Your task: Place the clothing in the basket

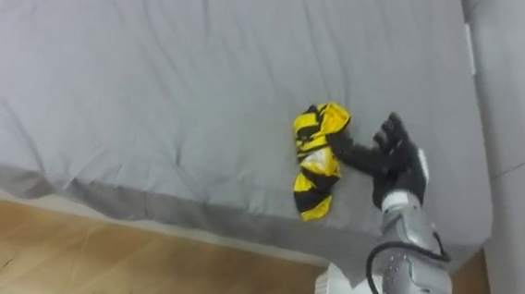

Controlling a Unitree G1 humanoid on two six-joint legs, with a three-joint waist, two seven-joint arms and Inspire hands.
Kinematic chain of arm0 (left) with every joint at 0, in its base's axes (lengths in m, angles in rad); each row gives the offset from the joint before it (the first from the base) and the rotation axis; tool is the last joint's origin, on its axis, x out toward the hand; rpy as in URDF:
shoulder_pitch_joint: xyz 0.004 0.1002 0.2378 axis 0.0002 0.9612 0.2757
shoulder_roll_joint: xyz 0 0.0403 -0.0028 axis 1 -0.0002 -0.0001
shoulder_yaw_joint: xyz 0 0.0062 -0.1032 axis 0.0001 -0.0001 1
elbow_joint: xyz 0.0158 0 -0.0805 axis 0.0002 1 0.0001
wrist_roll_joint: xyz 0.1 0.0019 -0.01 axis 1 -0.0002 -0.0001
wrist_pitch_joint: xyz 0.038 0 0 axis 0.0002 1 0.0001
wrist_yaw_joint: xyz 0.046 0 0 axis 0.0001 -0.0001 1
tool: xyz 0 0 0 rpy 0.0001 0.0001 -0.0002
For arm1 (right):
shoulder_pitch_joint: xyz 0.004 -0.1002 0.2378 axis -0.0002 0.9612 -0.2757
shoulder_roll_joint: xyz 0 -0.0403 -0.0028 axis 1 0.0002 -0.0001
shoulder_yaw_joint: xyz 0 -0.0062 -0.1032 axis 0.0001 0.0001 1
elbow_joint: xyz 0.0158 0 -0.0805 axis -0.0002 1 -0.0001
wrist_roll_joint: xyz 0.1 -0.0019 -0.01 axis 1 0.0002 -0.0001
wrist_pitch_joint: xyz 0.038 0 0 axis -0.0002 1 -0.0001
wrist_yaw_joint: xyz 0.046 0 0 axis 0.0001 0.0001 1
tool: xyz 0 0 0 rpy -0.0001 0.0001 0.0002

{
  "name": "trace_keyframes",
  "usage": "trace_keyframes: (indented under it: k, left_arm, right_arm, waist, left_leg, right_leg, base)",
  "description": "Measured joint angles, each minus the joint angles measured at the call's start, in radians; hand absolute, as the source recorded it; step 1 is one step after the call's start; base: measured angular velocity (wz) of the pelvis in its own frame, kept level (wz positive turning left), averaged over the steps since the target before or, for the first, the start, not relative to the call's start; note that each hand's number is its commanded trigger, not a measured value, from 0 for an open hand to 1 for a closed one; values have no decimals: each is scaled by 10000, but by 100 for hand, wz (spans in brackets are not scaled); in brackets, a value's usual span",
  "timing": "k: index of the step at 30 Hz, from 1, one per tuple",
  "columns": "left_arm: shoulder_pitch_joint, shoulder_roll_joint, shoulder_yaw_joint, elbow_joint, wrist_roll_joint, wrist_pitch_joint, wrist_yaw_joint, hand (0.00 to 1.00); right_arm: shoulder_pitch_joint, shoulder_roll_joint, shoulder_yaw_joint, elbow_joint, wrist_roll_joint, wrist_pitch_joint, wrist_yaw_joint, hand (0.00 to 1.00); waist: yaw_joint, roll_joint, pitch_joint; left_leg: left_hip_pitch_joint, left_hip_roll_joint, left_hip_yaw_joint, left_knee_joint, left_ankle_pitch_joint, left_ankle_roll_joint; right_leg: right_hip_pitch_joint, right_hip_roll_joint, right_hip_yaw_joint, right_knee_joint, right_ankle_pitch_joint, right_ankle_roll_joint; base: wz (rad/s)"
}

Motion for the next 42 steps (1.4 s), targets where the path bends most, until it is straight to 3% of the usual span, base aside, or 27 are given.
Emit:
trace_keyframes:
  k: [6,14,15,16,21,25,37,41,42]
  left_arm:
    - [-313,6,-103,-16,23,147,0,0]
    - [-572,-60,-311,-20,-87,145,6,0]
    - [-700,-82,-317,-3,-87,178,10,0]
    - [-743,-93,-330,-5,-87,209,15,0]
    - [-908,-100,-680,-24,-116,243,71,0]
    - [-942,-131,-713,-126,-121,366,38,0]
    - [-918,-176,-1006,-392,-118,423,18,0]
    - [-927,-174,-1069,-279,-137,416,65,0]
    - [-948,-198,-1081,-238,-179,408,68,0]
  right_arm:
    - [-797,-120,-90,1169,-135,12,-948,0]
    - [-1401,-305,-382,2036,-529,35,-1826,0]
    - [-1583,-397,-378,2230,-537,35,-1961,0]
    - [-1657,-434,-373,2335,-537,53,-2011,0]
    - [-1800,-469,-340,2698,-925,255,-2315,0]
    - [-1807,-472,-345,3077,-1938,269,-2398,0]
    - [-1806,-449,136,3590,-2404,467,-2262,0]
    - [-1776,-141,354,3474,-2576,473,-2061,0]
    - [-1756,-75,429,3405,-2824,473,-2041,21]
  waist:
    - [478,7,113]
    - [686,131,272]
    - [750,175,367]
    - [785,186,387]
    - [1150,212,384]
    - [1201,269,378]
    - [1341,350,356]
    - [1300,352,355]
    - [1293,367,346]
  left_leg:
    - [-724,-51,-35,169,54,84]
    - [-1391,-194,-177,288,157,219]
    - [-1442,-200,-172,298,181,246]
    - [-1461,-204,-167,293,187,255]
    - [-1644,-200,-104,264,197,257]
    - [-1712,-201,-137,252,198,255]
    - [-1577,-207,-137,88,268,199]
    - [-1475,-191,-6,-76,330,170]
    - [-1472,-189,24,-97,334,164]
  right_leg:
    - [-678,-55,9,134,33,53]
    - [-1374,-212,-188,496,16,82]
    - [-1414,-221,-191,493,31,106]
    - [-1434,-227,-190,493,34,112]
    - [-1676,-224,-77,504,40,119]
    - [-1741,-249,-86,492,40,119]
    - [-1647,-204,-75,407,50,103]
    - [-1691,-198,8,408,62,82]
    - [-1722,-201,19,421,62,82]
  base:
    - [2]
    - [6]
    - [3]
    - [0]
    - [-3]
    - [0]
    - [0]
    - [-8]
    - [-12]
